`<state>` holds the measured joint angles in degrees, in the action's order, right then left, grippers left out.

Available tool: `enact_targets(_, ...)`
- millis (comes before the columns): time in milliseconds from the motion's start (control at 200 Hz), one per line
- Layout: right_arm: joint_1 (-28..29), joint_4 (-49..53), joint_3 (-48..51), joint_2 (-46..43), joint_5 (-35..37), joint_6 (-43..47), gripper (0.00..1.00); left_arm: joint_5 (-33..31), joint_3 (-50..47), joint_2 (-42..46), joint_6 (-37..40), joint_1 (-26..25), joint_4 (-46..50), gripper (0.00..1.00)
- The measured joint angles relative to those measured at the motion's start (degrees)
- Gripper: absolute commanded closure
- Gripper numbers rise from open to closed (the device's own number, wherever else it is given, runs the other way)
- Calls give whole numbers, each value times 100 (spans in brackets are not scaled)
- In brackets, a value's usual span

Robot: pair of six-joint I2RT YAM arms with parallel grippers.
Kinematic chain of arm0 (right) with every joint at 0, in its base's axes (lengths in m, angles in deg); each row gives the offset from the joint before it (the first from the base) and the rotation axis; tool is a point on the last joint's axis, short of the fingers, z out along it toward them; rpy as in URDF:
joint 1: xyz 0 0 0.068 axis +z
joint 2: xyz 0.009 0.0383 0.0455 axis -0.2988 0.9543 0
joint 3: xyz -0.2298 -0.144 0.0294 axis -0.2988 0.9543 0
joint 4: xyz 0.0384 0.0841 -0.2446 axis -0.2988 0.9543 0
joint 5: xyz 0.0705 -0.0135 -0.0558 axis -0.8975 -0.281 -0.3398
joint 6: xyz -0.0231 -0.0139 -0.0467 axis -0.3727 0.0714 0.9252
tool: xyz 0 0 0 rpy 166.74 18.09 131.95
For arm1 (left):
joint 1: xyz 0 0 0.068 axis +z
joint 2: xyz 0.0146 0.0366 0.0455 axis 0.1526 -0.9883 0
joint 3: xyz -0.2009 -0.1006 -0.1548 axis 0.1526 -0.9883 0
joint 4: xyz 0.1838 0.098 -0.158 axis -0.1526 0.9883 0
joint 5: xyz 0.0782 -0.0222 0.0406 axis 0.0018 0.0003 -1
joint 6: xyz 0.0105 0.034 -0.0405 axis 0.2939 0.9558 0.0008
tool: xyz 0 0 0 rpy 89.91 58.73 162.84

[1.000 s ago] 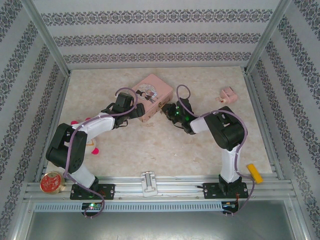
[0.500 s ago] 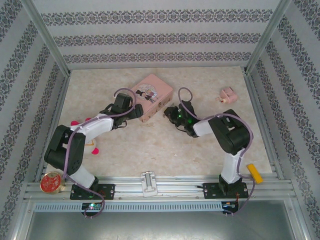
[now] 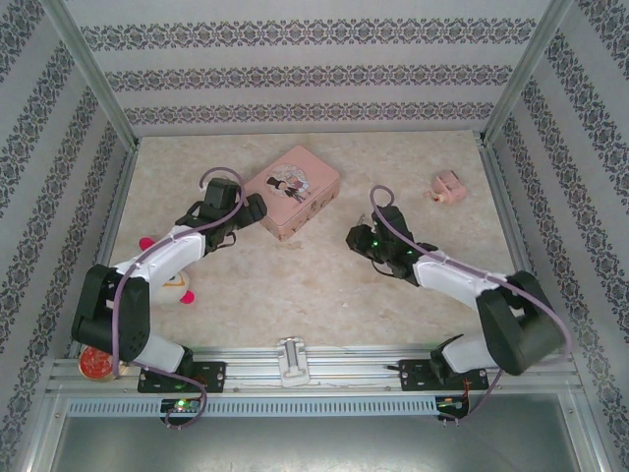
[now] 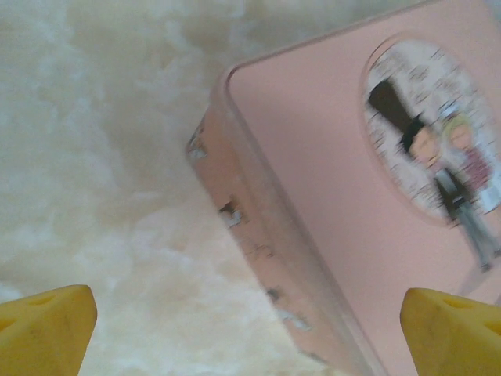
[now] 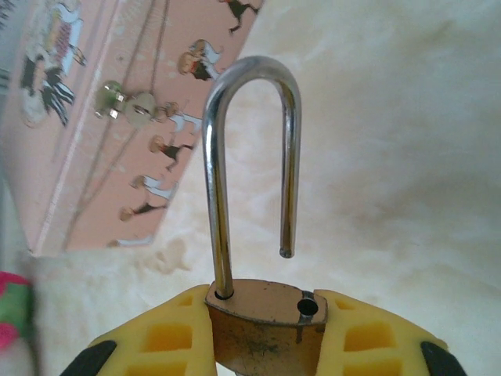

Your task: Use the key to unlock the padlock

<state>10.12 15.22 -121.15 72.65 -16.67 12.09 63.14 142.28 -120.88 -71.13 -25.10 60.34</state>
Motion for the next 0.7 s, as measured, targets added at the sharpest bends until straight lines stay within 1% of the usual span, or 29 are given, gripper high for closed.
enact_targets(135, 0, 1095, -203, -374, 361, 632, 100, 232, 590, -391, -369, 0, -37, 0)
enact_targets(310, -33, 2140, -431, -531, 719, 1263, 100, 616, 1196, -1246, -573, 0, -66, 11)
enact_targets(440, -155, 2634, -507, -614, 841, 1582, 100, 831, 1373, -1720, -575, 2, -66, 21)
enact_targets(525, -282, 2841, -535, -621, 850, 1738, 100, 866, 1464, -1902, -553, 22, -70, 24)
enact_targets(700, -511, 3274, -623, -584, 850, 1987, 100, 938, 1840, -2210, -389, 46, -61, 26)
